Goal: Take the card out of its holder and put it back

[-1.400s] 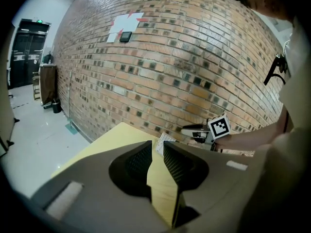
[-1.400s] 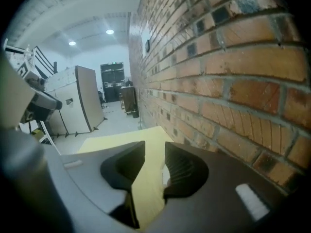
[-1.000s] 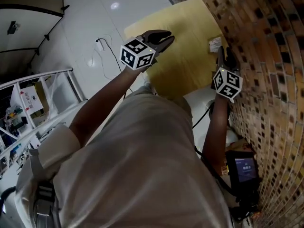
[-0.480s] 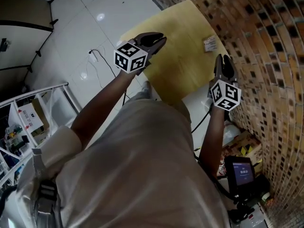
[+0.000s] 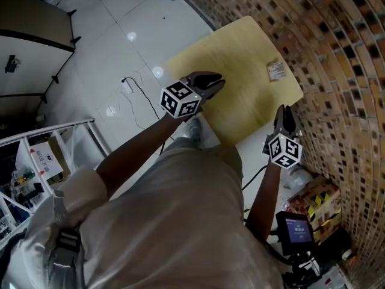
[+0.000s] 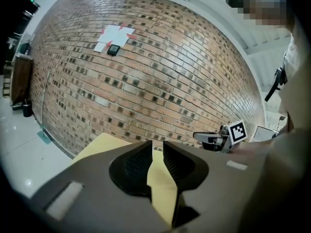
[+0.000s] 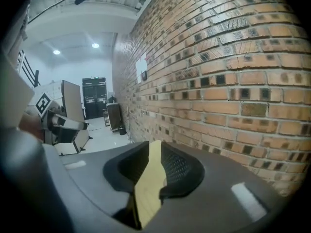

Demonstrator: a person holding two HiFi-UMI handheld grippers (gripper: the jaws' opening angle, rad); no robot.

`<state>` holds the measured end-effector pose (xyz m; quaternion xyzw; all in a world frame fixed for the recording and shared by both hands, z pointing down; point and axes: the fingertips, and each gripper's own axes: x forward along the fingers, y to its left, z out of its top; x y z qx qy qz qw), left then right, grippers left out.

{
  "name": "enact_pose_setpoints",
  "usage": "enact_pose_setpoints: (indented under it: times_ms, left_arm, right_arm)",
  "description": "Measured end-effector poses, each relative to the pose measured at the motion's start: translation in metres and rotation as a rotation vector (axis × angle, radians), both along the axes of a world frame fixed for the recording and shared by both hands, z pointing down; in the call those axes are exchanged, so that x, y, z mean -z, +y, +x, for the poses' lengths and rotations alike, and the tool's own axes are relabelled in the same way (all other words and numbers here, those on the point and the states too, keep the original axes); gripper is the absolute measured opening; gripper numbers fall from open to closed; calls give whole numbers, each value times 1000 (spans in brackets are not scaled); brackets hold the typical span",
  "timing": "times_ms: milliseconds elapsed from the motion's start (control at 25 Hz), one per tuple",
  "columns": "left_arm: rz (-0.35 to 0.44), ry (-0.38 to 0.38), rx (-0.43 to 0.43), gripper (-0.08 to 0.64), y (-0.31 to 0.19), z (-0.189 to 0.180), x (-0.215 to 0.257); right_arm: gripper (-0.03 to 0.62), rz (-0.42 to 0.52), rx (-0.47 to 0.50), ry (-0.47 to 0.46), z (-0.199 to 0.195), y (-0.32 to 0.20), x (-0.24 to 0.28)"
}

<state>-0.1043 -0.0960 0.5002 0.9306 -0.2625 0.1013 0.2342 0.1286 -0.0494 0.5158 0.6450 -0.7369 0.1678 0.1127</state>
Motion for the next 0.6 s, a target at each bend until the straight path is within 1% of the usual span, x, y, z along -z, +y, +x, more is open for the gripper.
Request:
enact_pose_setpoints:
  times_ms: [200, 320, 480, 600]
  left_arm:
    - [-13, 3, -56, 91, 21, -14, -12]
    - [-19, -16, -78, 91, 31, -20, -21]
    - [-4, -40, -80, 91, 38, -25, -21]
    - [21, -52, -73, 91, 44, -27, -12]
  right_arm:
    - [70, -25, -45, -29, -13, 26, -15]
    - [63, -24, -64, -51, -18, 39, -21]
    - [58, -12, -74, -65, -20, 49, -20]
    - [58, 20, -66, -76, -21, 50, -8]
